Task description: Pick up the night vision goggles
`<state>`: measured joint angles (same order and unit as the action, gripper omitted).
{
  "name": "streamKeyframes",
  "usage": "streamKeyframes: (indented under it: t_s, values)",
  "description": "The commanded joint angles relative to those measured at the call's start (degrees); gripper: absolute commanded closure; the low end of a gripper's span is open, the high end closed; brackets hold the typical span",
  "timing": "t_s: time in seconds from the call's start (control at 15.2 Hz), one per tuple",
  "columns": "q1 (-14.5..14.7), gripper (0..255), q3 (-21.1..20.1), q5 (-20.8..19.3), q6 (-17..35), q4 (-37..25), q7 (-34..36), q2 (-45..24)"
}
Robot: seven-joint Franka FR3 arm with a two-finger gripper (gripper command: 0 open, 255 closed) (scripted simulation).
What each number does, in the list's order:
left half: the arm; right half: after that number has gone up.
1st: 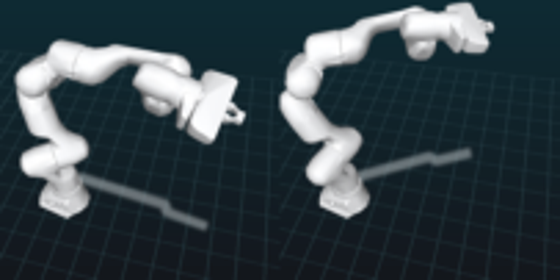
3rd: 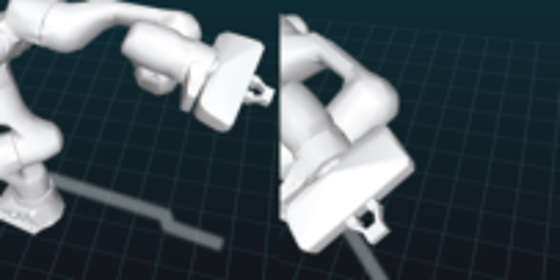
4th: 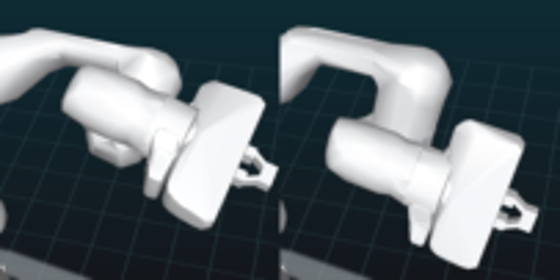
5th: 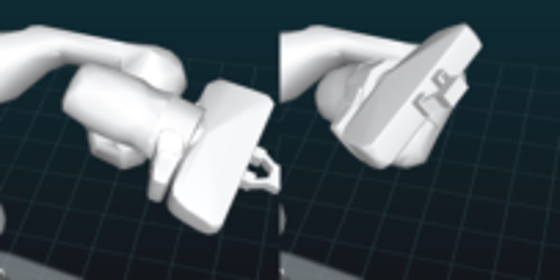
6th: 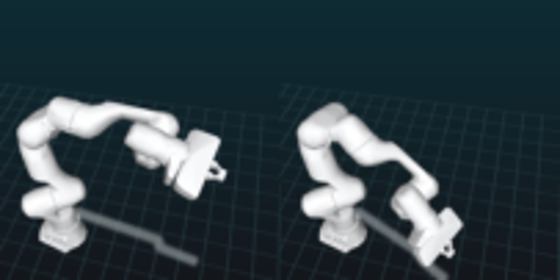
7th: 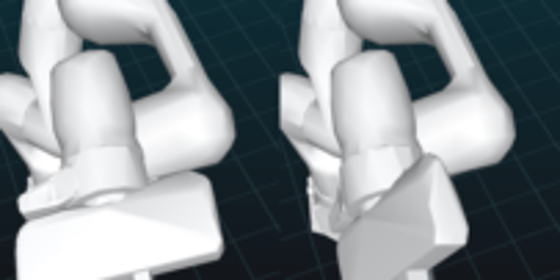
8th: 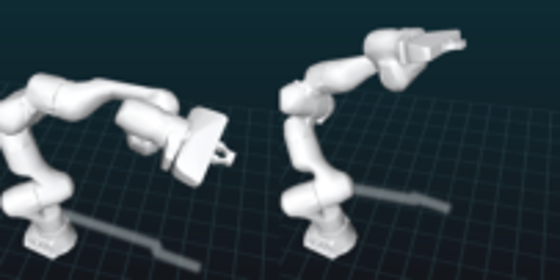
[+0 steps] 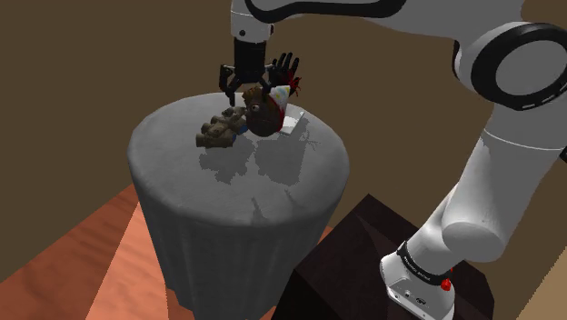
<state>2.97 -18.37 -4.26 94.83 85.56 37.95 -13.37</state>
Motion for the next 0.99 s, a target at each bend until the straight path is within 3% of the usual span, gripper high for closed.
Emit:
streamKeyframes:
  t_s: [0.0, 0.2, 0.86, 0.92]
  values:
    - [1.48, 0, -0.01, -2.15, -1.81, -7.31, 2.21, -5.50]
    - [4.48, 0, 0.59, -5.31, -6.26, -21.12, 4.48, -14.81]
    - [3.64, 0, 0.71, -4.98, 0.33, -13.25, 4.75, -13.54]
    - [3.67, 255, 0.71, -4.99, 0.18, -13.47, 4.75, -13.60]
